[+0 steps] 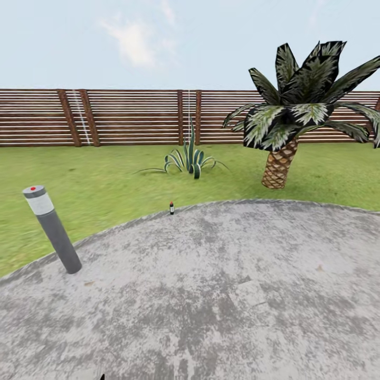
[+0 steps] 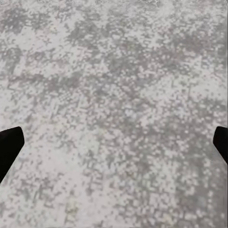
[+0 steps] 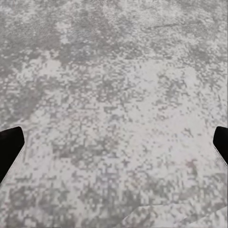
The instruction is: In the garden, pick up the pesticide atomizer on the floor and spray pesticide onto both trees until each tree trunk is fully covered.
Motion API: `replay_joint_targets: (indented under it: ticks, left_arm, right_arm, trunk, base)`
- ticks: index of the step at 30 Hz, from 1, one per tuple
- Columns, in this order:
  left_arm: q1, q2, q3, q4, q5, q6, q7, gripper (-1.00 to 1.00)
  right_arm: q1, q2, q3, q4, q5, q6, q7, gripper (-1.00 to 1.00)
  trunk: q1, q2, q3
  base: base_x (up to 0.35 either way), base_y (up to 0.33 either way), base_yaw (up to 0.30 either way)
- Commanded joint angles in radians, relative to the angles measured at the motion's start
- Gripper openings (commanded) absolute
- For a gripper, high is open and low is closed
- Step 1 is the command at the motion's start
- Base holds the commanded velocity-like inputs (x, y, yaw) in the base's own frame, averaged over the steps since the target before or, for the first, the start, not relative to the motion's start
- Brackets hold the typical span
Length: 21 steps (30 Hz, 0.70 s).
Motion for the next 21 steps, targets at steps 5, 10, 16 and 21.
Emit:
replay_joint_targets:
  ticks: [5,10,16,21]
  left_arm:
    - [0.000,0.000,-0.002,0.001,0.004,-0.003,0.001,1.00]
    - [0.000,0.000,-0.002,0.001,0.005,-0.003,0.001,1.00]
    - [0.000,0.001,-0.002,0.001,0.005,-0.003,0.001,1.00]
    - [0.000,0.000,-0.002,0.000,0.004,-0.003,0.001,1.00]
  right_arm:
    - [0.000,0.000,0.000,0.001,0.001,-0.003,0.000,1.00]
    - [0.000,0.000,0.000,0.001,0.001,-0.003,0.000,1.00]
    - [0.000,0.000,0.000,0.001,0.001,-0.002,0.000,1.00]
    - [0.000,0.000,0.000,0.001,0.001,-0.003,0.000,1.00]
  trunk:
    - [0.000,0.000,-0.001]
    - [0.000,0.000,-0.001]
    - [0.000,0.000,-0.001]
    - [0.000,0.000,-0.001]
  base:
    - [0.340,0.026,0.000]
    - [0.339,0.123,0.000]
    - [0.329,0.174,0.000]
    - [0.321,0.185,0.000]
